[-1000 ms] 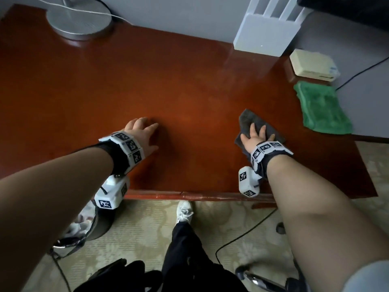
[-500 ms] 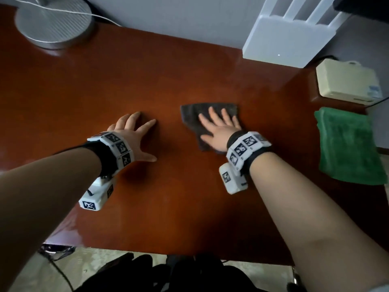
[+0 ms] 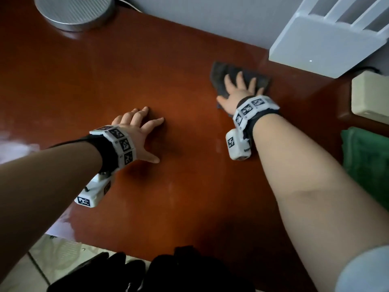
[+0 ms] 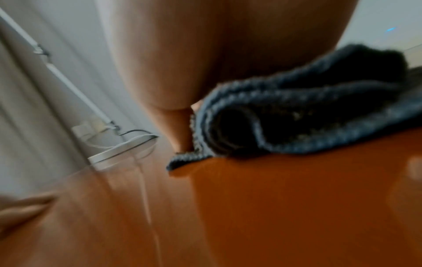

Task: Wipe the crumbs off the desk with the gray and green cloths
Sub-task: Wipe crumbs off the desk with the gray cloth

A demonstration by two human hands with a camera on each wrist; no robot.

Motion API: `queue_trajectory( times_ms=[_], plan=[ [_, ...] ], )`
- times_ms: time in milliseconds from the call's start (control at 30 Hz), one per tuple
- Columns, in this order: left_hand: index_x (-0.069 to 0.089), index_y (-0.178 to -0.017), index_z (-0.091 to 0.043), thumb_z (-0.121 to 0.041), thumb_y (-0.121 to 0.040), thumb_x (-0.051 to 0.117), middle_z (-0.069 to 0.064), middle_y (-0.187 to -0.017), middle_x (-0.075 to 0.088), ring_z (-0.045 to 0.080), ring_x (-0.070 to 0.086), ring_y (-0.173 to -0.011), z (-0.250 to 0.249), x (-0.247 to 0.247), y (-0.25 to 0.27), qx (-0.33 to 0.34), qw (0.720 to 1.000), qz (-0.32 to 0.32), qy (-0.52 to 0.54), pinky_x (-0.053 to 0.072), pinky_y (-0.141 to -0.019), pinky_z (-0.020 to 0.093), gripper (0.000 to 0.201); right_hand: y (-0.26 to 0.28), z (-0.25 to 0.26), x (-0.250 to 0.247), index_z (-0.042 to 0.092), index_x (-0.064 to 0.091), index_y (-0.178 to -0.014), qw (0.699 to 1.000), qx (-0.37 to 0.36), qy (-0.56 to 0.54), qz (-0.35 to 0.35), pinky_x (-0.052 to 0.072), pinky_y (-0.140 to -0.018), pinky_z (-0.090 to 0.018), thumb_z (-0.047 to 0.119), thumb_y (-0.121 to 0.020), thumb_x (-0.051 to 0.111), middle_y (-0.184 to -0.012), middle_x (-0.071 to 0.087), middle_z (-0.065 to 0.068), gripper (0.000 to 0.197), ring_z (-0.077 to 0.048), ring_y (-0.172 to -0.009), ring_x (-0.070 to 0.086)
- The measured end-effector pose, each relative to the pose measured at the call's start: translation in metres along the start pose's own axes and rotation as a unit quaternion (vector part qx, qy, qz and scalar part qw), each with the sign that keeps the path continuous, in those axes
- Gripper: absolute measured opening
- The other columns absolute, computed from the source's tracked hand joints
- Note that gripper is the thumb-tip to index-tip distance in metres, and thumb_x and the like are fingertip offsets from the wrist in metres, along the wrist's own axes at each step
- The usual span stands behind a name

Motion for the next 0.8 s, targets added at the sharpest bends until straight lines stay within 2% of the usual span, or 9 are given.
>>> queue_trajectory(
  times_ms=[167,267,333,400,467,500,567,667,800],
  plan=[
    [-0.004,-0.145,-0.046,-0.07,-0.064,0.064,0.001,-0.156,-0.013,0.027,-0.005,-0.144,-0.003,-0.005,0.006,0.002,1.0,-0.003,-0.003,0.009,-0.116,0.044,0.108,0.054,0.029,0.019,0.04,0.002,-0.148,0.987,-0.136,0.057,0.065,0.001,-0.117,-0.053,0.06,-0.092,0.033,-0.158,-0.013,0.006,0.067,-0.034,-0.145,-0.012],
    [0.002,-0.146,-0.043,-0.066,-0.071,0.063,0.001,-0.157,-0.009,0.028,-0.002,-0.144,-0.004,-0.006,0.011,0.0,0.999,-0.003,0.033,0.014,-0.114,0.047,0.099,0.081,0.025,0.017,0.037,0.022,-0.147,0.981,-0.17,-0.018,0.093,0.011,-0.117,-0.042,0.055,-0.095,0.033,-0.159,0.008,0.006,0.056,-0.026,-0.146,0.005],
    [0.01,-0.147,-0.039,-0.065,-0.076,0.057,0.001,-0.157,-0.002,0.03,0.006,-0.143,-0.005,-0.008,0.014,-0.002,0.998,-0.006,0.069,0.019,-0.112,0.048,0.089,0.085,0.009,0.007,0.028,0.036,-0.143,0.985,-0.119,-0.121,0.021,0.026,-0.111,-0.033,0.044,-0.097,0.038,-0.153,0.031,0.0,0.049,-0.023,-0.139,0.031],
    [0.018,-0.147,-0.034,-0.064,-0.08,0.052,0.003,-0.155,0.008,0.031,0.016,-0.139,-0.007,-0.011,0.015,-0.002,0.995,-0.021,0.095,0.022,-0.111,0.047,0.08,0.081,-0.016,-0.002,0.021,0.035,-0.144,0.982,0.007,-0.177,-0.067,0.034,-0.108,-0.036,0.039,-0.096,0.044,-0.147,0.039,-0.009,0.052,-0.029,-0.132,0.04],
    [0.023,-0.146,-0.032,-0.061,-0.084,0.048,0.004,-0.152,0.017,0.031,0.022,-0.137,-0.011,-0.014,0.015,0.001,0.993,-0.04,0.114,0.025,-0.11,0.046,0.073,0.079,-0.029,0.001,0.016,0.025,-0.147,0.977,0.103,-0.179,-0.046,0.034,-0.109,-0.042,0.041,-0.093,0.05,-0.148,0.034,-0.014,0.065,-0.034,-0.133,0.037],
    [0.024,-0.145,-0.032,-0.059,-0.086,0.047,0.004,-0.15,0.02,0.03,0.024,-0.136,-0.014,-0.015,0.016,0.004,0.991,-0.046,0.125,0.026,-0.109,0.046,0.069,0.077,-0.028,0.005,0.014,0.021,-0.148,0.974,0.121,-0.193,-0.022,0.034,-0.109,-0.043,0.042,-0.091,0.053,-0.149,0.031,-0.015,0.071,-0.034,-0.134,0.035],
    [0.027,-0.144,-0.032,-0.054,-0.089,0.046,0.005,-0.148,0.025,0.03,0.028,-0.134,-0.02,-0.012,0.019,0.013,0.988,-0.052,0.144,0.028,-0.109,0.046,0.063,0.074,-0.02,0.012,0.012,0.017,-0.149,0.964,0.126,-0.233,-0.001,0.035,-0.107,-0.04,0.041,-0.089,0.058,-0.15,0.03,-0.013,0.078,-0.032,-0.135,0.035],
    [0.029,-0.144,-0.031,-0.05,-0.09,0.047,0.004,-0.145,0.028,0.029,0.031,-0.132,-0.024,-0.006,0.027,0.029,0.986,-0.046,0.157,0.029,-0.109,0.046,0.059,0.075,-0.007,0.014,0.003,0.041,-0.136,0.968,0.113,-0.225,0.0,0.043,-0.09,-0.033,0.033,-0.09,0.059,-0.138,0.048,-0.015,0.058,-0.031,-0.124,0.049],
    [0.028,-0.144,-0.03,-0.047,-0.091,0.048,0.004,-0.146,0.028,0.029,0.031,-0.133,-0.017,-0.004,0.04,0.015,0.982,-0.053,0.18,0.03,-0.109,0.045,0.06,0.092,0.008,0.01,0.004,0.038,-0.138,0.972,0.061,-0.228,-0.024,0.039,-0.092,-0.032,0.021,-0.095,0.045,-0.142,0.042,-0.015,0.047,-0.031,-0.126,0.045]
  ],
)
Point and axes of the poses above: each hand's wrist, its own y-axis away from the middle knuckle, its own x-axis out of the palm, z = x × y, the point moved 3 cm from there along -y, towards the middle knuckle
